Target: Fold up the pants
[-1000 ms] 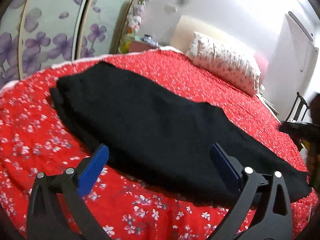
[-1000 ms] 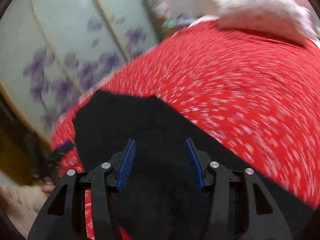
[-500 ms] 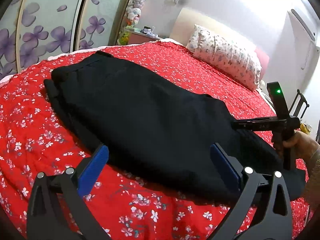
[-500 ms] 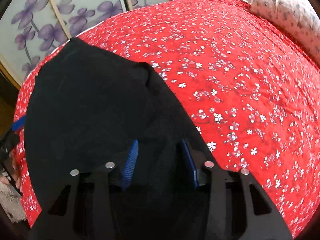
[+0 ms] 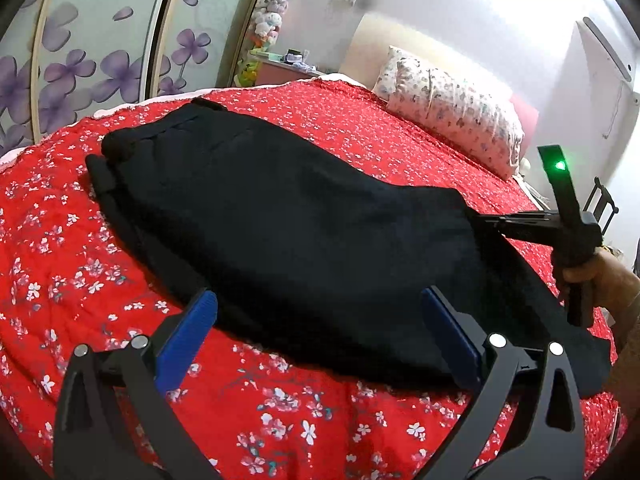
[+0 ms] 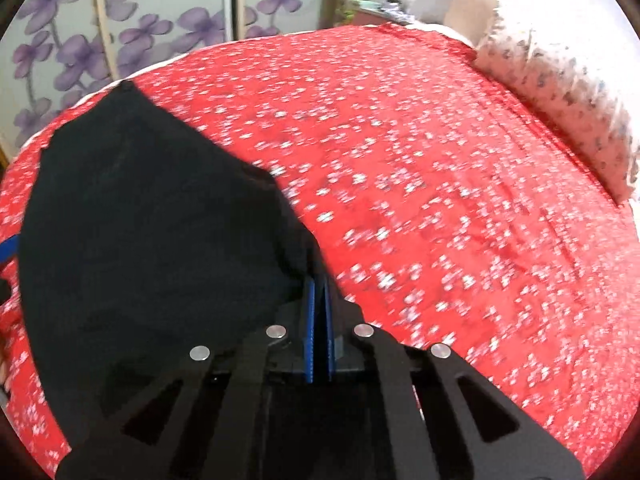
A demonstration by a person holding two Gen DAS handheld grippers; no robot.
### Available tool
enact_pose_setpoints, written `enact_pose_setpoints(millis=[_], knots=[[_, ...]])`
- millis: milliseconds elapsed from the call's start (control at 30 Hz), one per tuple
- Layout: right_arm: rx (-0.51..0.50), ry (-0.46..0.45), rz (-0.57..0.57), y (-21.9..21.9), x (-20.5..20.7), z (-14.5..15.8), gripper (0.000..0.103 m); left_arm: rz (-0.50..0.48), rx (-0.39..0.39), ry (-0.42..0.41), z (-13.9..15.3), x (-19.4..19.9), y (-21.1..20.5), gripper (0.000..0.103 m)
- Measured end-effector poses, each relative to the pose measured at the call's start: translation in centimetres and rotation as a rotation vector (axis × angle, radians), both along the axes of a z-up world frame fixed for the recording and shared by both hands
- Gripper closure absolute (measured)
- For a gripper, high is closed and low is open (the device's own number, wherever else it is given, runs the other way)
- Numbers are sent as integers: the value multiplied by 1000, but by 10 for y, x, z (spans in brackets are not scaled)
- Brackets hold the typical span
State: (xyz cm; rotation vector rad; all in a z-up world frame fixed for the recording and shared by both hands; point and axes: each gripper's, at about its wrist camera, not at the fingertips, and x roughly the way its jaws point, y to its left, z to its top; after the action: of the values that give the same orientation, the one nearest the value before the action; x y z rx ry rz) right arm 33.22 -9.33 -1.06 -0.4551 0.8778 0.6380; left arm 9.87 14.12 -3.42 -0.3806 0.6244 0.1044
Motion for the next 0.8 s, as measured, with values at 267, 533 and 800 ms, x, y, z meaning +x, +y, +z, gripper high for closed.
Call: enact_pose_setpoints(millis=[267, 533, 800], knots=[[-84, -41, -90, -2, -6, -18, 54, -2, -10, 13, -3, 2, 4, 2], [366, 213, -358, -147, -27, 10, 53, -2, -9, 14, -4, 2, 4, 2], [-59, 52, -310, -168, -43, -21, 56, -1, -1, 21, -5, 1, 3, 2]])
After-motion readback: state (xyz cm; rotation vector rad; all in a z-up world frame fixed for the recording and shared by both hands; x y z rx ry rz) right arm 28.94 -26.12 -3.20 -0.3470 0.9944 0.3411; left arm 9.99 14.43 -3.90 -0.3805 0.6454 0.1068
